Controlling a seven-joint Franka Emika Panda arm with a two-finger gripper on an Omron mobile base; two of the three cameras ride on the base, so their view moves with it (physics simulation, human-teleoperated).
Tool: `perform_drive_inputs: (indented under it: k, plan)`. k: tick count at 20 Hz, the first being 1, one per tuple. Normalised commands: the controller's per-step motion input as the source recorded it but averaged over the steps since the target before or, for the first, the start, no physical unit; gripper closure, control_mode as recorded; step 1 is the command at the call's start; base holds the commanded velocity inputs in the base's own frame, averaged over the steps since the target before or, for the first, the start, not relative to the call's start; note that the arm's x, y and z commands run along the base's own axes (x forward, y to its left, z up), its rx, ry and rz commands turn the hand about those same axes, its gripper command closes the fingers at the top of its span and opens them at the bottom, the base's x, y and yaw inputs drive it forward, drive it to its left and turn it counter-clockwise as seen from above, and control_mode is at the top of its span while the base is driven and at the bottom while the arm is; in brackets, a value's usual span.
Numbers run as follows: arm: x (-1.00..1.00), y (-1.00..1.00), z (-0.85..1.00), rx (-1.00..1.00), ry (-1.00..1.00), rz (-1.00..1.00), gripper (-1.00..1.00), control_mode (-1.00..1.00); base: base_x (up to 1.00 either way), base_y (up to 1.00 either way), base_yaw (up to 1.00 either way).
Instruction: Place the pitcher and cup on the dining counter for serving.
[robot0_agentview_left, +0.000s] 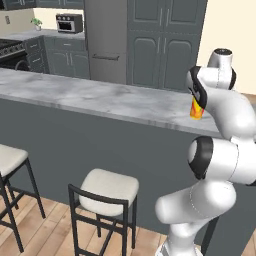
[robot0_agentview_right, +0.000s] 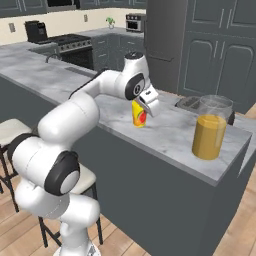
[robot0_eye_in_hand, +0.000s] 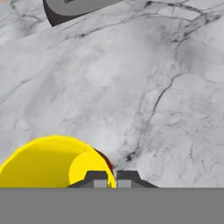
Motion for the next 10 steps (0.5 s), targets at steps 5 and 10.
perform_drive_inputs:
  k: [5,10]
  plan:
    - [-0.07,0.01,0.12,0.00,-0.02,0.00,-1.00,-1.00,0.00,0.00,0.00]
    - [-0.22,0.10,0.57,-0.02,-0.11,-0.01,-1.00,-1.00,0.00,0.00,0.00]
